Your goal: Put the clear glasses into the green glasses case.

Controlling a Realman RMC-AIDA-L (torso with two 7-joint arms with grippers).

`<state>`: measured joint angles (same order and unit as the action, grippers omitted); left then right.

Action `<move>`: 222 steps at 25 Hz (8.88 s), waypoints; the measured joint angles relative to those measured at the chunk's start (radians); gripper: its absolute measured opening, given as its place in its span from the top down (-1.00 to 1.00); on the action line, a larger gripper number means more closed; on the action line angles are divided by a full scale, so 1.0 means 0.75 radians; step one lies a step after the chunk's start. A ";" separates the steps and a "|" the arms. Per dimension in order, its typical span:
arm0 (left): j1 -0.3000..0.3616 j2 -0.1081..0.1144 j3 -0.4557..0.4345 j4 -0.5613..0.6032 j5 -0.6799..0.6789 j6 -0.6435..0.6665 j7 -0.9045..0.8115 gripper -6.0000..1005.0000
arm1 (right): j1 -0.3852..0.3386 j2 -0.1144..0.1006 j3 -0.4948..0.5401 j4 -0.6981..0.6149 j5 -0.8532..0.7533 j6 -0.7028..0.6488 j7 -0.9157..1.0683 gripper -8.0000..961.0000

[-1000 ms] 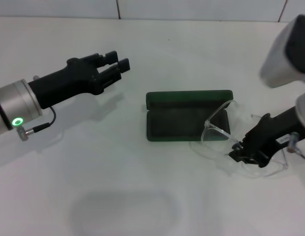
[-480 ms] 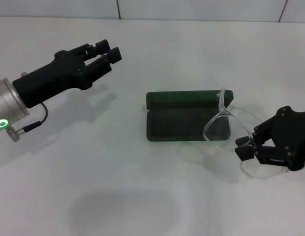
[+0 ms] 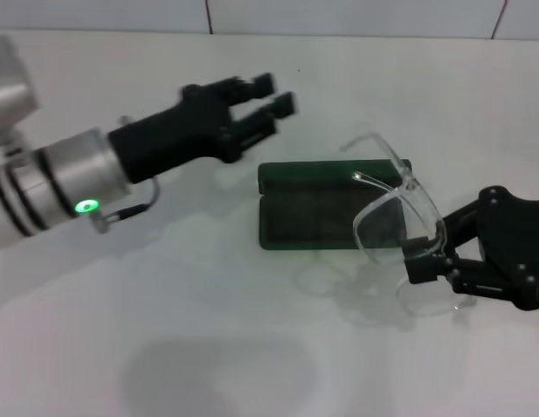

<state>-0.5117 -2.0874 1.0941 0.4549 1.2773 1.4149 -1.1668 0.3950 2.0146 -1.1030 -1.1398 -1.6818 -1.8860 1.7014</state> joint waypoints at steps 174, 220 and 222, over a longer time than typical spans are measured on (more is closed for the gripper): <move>-0.162 -0.011 0.670 -0.083 -0.523 0.242 0.181 0.14 | 0.167 0.006 0.190 0.554 0.101 -0.086 -0.736 0.74; 0.180 0.115 0.252 -0.199 -0.838 0.068 0.329 0.14 | 0.719 0.019 -0.697 0.064 -0.885 0.654 0.625 0.74; 0.178 0.115 0.254 -0.199 -0.838 0.064 0.329 0.14 | 0.722 0.018 -0.717 0.072 -0.895 0.659 0.633 0.74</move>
<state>-0.3783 -2.0009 1.2849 0.3054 0.6490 1.4626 -0.9203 0.9364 2.0284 -1.6407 -1.0860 -2.3532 -1.3916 2.1765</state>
